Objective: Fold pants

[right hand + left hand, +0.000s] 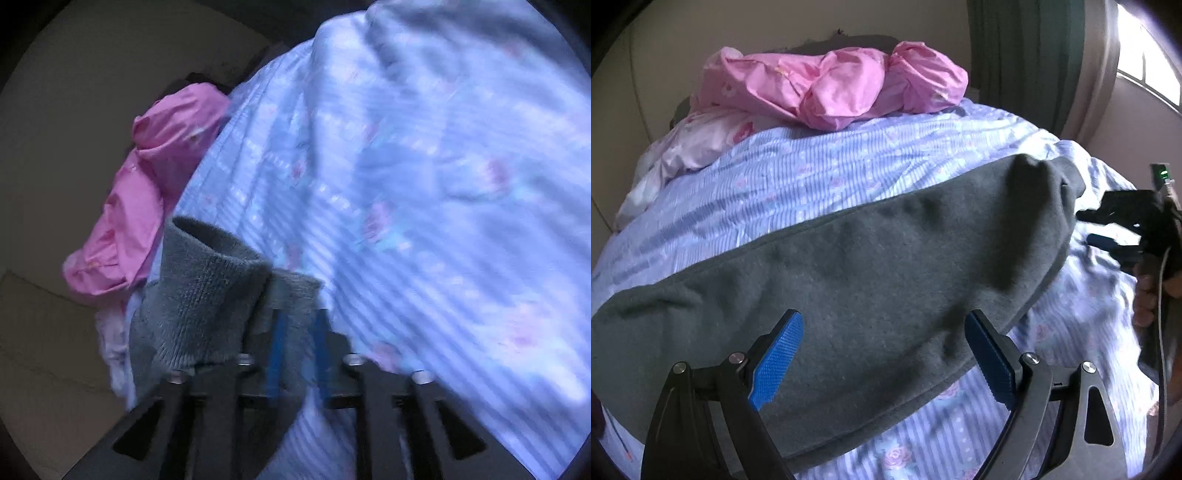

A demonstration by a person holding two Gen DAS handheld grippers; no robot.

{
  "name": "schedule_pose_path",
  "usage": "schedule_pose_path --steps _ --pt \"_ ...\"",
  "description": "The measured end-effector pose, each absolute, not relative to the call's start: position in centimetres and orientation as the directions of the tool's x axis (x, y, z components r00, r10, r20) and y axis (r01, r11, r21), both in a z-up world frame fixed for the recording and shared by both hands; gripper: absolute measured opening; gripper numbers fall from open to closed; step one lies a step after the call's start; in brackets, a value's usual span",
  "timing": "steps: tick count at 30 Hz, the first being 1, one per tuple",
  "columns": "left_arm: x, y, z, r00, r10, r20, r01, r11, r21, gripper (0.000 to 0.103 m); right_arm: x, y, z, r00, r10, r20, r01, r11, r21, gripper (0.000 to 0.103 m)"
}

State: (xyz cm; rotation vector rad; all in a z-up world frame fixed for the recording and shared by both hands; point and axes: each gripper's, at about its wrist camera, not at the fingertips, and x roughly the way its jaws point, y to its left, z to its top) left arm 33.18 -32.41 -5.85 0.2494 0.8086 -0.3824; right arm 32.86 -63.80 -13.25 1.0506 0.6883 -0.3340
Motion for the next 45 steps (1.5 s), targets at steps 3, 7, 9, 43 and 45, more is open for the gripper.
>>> schedule_pose_path --steps 3,7,9,43,45 --pt "32.8 -32.1 -5.0 0.643 -0.255 -0.722 0.423 0.904 0.058 0.09 29.9 -63.4 -9.4 0.777 -0.048 -0.628 0.556 0.52 0.649 0.044" --pt "32.5 -31.2 -4.1 0.655 -0.263 -0.708 0.413 0.91 0.044 0.09 30.1 -60.4 -4.0 0.84 -0.005 -0.542 0.395 0.691 0.606 0.044" --pt "32.6 -30.5 -4.0 0.655 -0.259 -0.71 0.407 0.912 0.043 0.09 31.9 -58.4 -2.1 0.85 0.039 -0.525 0.301 0.782 0.546 0.044" --pt "31.3 -31.2 -4.8 0.68 -0.21 -0.703 0.404 0.907 0.121 0.09 32.6 -61.6 -14.1 0.851 0.316 -0.42 0.316 0.331 0.889 0.103" --pt "31.6 -31.1 -5.2 0.673 -0.204 -0.711 0.387 0.916 0.103 0.09 33.4 -61.3 -13.9 0.84 0.325 -0.436 0.321 0.35 0.88 0.103"
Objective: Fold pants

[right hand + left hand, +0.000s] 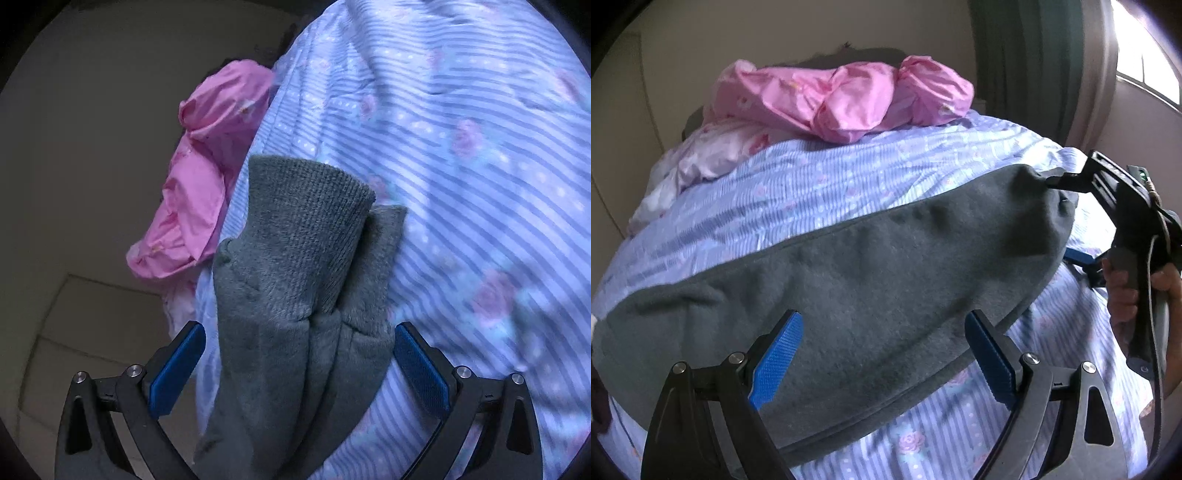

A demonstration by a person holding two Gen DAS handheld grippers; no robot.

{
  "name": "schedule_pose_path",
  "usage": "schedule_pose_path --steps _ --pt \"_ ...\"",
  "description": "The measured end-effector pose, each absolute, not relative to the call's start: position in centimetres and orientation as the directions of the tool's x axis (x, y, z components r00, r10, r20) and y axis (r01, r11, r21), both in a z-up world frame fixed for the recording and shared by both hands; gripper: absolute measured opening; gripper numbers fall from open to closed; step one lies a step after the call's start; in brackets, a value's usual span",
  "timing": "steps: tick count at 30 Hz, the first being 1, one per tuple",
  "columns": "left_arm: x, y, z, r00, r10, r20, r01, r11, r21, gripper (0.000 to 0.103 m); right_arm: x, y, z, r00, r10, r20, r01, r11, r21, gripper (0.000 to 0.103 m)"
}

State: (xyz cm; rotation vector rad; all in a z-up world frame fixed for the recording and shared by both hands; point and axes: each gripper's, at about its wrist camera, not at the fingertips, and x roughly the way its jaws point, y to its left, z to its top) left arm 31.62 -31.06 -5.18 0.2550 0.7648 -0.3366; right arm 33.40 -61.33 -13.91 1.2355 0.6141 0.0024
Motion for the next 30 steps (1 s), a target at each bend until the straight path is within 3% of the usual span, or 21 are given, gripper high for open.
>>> schedule_pose_path --steps 8,13,21,25,27,30 --pt "32.9 -29.8 -6.2 0.657 -0.182 -0.731 0.342 0.937 0.075 0.09 34.1 -60.6 -12.9 0.837 0.314 -0.447 0.277 0.462 0.843 0.102" --pt "31.2 -31.7 -6.4 0.69 -0.2 -0.696 0.411 0.899 0.149 0.09 34.1 -62.4 -14.1 0.876 0.353 -0.329 0.22 0.316 0.923 0.103" --pt "32.9 -29.8 -5.9 0.653 -0.204 -0.729 0.334 0.942 0.035 0.09 37.1 -59.8 -13.2 0.769 0.311 -0.559 0.351 0.526 0.775 0.101" --pt "33.9 -27.2 -6.4 0.626 -0.178 -0.76 0.283 0.959 0.008 0.088 36.4 -59.8 -13.0 0.766 0.274 -0.581 0.387 0.525 0.758 0.038" --pt "33.7 -26.3 -6.4 0.626 -0.171 -0.761 0.289 0.957 0.022 0.088 35.6 -59.7 -12.6 0.785 0.289 -0.548 0.364 0.499 0.786 0.032" --pt "33.3 -24.5 -5.8 0.632 -0.18 -0.754 0.303 0.953 0.027 0.088 35.0 -58.1 -9.7 0.782 0.203 -0.59 0.362 0.623 0.694 0.029"
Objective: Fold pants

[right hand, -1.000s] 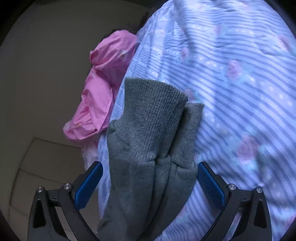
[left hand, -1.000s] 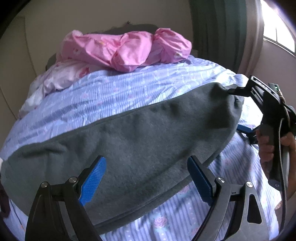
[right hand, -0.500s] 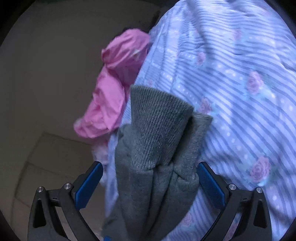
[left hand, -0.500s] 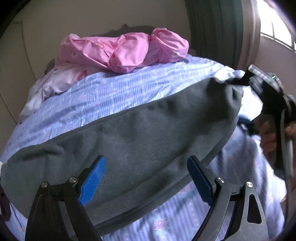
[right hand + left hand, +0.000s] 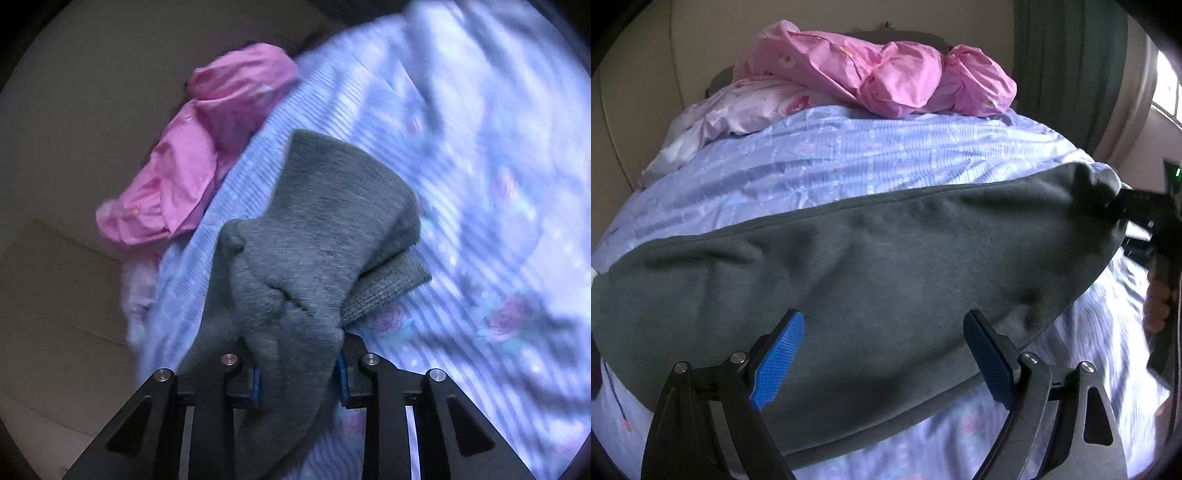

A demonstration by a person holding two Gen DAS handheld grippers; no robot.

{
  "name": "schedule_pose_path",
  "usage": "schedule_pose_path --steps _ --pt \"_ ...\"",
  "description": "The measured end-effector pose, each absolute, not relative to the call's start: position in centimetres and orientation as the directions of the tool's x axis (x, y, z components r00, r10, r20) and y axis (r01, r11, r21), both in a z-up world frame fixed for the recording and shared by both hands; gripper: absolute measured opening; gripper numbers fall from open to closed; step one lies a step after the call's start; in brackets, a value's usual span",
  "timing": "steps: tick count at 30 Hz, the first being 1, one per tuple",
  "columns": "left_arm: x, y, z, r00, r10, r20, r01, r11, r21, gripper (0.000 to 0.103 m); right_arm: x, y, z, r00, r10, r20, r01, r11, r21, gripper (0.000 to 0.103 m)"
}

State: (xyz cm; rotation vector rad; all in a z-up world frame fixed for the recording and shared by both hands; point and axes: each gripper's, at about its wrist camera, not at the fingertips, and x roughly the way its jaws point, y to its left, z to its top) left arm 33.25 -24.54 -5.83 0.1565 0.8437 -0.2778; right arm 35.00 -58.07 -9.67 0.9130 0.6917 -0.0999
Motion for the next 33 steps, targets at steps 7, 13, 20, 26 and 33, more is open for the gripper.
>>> schedule_pose_path --steps 7,13,20,26,33 --pt "32.6 -18.9 -3.1 0.641 -0.193 -0.742 0.308 0.951 0.018 0.088 34.1 -51.7 0.0 0.806 0.029 -0.591 0.314 0.826 0.468 0.029" --pt "32.0 -12.2 0.9 0.676 -0.117 -0.728 0.215 0.976 0.043 0.088 34.4 -44.4 5.3 0.805 -0.101 -0.584 0.301 0.919 0.255 0.029" --pt "32.2 -4.6 1.3 0.675 -0.084 -0.733 0.072 0.996 -0.048 0.088 34.8 -35.4 7.3 0.798 -0.197 -0.57 0.274 0.96 0.051 0.029" --pt "32.2 -0.4 1.2 0.685 -0.074 -0.725 -0.001 0.995 -0.102 0.088 35.7 -28.1 5.0 0.77 -0.284 -0.571 0.198 0.958 -0.209 0.029" --pt "31.7 2.4 0.3 0.68 -0.054 -0.731 -0.048 0.992 -0.118 0.088 37.1 -21.6 0.0 0.725 -0.335 -0.602 0.064 0.903 -0.424 0.03"
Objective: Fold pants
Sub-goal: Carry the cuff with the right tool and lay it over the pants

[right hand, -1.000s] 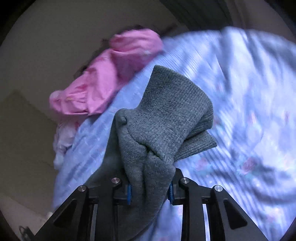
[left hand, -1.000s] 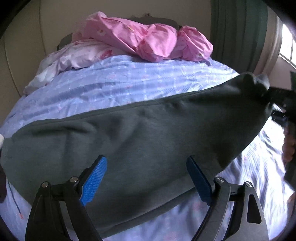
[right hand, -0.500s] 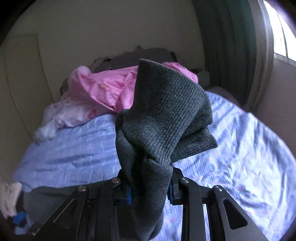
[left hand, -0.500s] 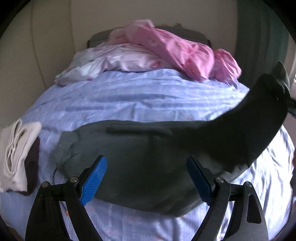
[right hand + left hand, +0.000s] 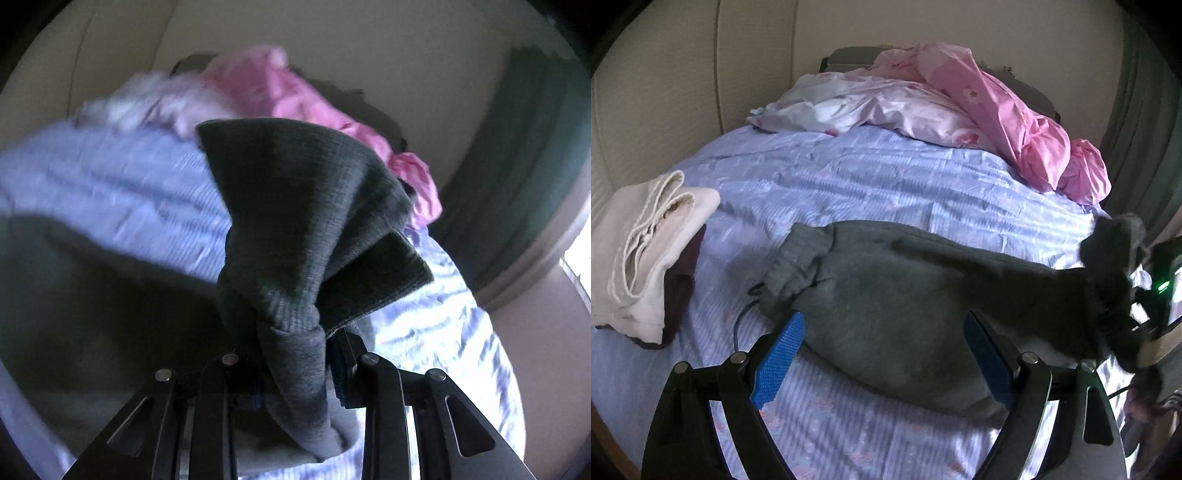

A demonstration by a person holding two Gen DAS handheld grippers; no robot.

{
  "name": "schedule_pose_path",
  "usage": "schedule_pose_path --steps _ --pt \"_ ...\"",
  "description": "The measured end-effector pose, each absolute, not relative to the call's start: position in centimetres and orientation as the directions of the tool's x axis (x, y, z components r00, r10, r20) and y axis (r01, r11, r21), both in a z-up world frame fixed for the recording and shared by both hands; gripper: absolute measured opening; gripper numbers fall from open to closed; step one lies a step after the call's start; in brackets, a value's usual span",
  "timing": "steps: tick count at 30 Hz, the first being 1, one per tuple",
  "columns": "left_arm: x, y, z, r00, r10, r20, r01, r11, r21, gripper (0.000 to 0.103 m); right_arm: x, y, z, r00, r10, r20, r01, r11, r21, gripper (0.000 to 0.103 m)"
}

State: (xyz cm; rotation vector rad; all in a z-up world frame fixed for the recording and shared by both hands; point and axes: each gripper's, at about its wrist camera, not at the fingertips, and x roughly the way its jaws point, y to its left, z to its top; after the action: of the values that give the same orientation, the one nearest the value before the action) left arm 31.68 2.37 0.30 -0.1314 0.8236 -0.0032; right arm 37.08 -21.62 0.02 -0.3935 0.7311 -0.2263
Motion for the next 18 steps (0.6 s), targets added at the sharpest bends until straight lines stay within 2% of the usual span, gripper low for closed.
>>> schedule_pose_path --steps 6,8,10,13,16,18 --pt "31.4 2.9 -0.4 0.676 -0.03 -0.737 -0.057 0.994 -0.092 0.088 36.8 -16.7 -5.5 0.684 -0.372 -0.627 -0.1 0.804 -0.586 0.032" --pt "31.3 2.9 -0.5 0.673 -0.025 -0.739 -0.056 0.995 -0.085 0.088 36.3 -15.4 -7.0 0.674 -0.373 -0.638 -0.163 0.767 -0.62 0.039" --pt "31.3 2.9 -0.5 0.676 -0.013 -0.737 -0.056 0.996 -0.069 0.088 35.5 -14.2 -8.2 0.667 -0.354 -0.655 -0.237 0.733 -0.638 0.053" --pt "31.3 2.8 -0.6 0.68 -0.009 -0.733 -0.058 0.996 -0.066 0.088 34.1 -13.0 -8.8 0.684 -0.342 -0.645 -0.276 0.697 -0.662 0.065" --pt "31.3 3.2 -0.5 0.68 -0.025 -0.733 -0.064 0.994 -0.093 0.088 32.7 -12.3 -7.7 0.716 -0.3 -0.63 -0.292 0.692 -0.661 0.075" --pt "31.5 3.4 -0.5 0.68 -0.039 -0.732 -0.061 0.992 -0.109 0.088 30.8 -11.3 -6.4 0.748 -0.225 -0.624 -0.337 0.682 -0.649 0.076"
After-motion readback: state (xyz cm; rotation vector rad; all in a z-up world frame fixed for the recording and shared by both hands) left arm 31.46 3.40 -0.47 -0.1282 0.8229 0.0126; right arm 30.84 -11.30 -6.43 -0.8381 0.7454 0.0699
